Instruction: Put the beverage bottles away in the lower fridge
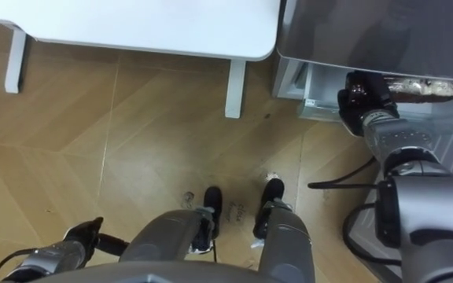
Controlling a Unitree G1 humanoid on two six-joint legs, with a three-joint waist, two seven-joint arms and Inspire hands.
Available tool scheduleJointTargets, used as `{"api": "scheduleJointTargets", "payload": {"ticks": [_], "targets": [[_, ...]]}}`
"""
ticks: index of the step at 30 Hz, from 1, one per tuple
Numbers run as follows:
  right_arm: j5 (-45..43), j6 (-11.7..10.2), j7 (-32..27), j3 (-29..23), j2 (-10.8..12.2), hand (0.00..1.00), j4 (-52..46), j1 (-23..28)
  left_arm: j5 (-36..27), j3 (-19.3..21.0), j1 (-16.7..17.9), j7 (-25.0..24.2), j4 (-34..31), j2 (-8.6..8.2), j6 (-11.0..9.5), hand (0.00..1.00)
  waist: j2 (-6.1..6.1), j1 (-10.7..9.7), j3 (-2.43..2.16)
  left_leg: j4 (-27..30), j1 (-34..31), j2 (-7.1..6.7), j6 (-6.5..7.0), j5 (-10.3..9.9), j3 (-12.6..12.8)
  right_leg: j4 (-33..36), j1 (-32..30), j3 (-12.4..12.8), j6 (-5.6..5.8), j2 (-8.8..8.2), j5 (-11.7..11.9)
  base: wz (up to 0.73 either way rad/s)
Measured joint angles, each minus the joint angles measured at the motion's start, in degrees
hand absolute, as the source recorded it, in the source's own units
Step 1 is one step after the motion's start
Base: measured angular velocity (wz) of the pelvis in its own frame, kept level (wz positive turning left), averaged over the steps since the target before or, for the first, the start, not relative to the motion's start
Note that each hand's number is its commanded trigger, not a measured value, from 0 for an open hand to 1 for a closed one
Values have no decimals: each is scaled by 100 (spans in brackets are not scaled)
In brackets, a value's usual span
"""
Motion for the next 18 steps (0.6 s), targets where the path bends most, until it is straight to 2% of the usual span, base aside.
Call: {"api": "scheduleJointTargets", "payload": {"ticks": [3, 4, 5, 18], "targets": [[4, 0, -102, -1, 0, 0, 0, 0, -2, -6, 0, 6, -11, 0, 0, 0, -18, -13, -11, 0, 1, 1, 0, 0, 1, -3, 4, -3, 0, 1, 3, 0], [3, 0, -121, -2, 0, 61, 0, 0, 0, -6, 0, 10, -11, 0, 0, 0, -22, -12, -14, 0, 1, 1, 0, 0, 1, -3, 4, -3, -1, 1, 6, 0], [3, 0, -147, -3, 0, 100, 0, 0, 0, -6, 0, 18, -12, 0, 0, 0, -24, -13, -15, 0, 2, 1, 1, 0, 1, -3, 4, -2, -2, 2, 8, 0], [2, -12, -234, -154, 0, 100, 0, 0, 48, -44, 5, 37, -8, 4, -1, 0, -24, -5, -16, 4, 2, 2, 10, 6, 6, -14, 12, -3, -6, 1, 23, 0]]}}
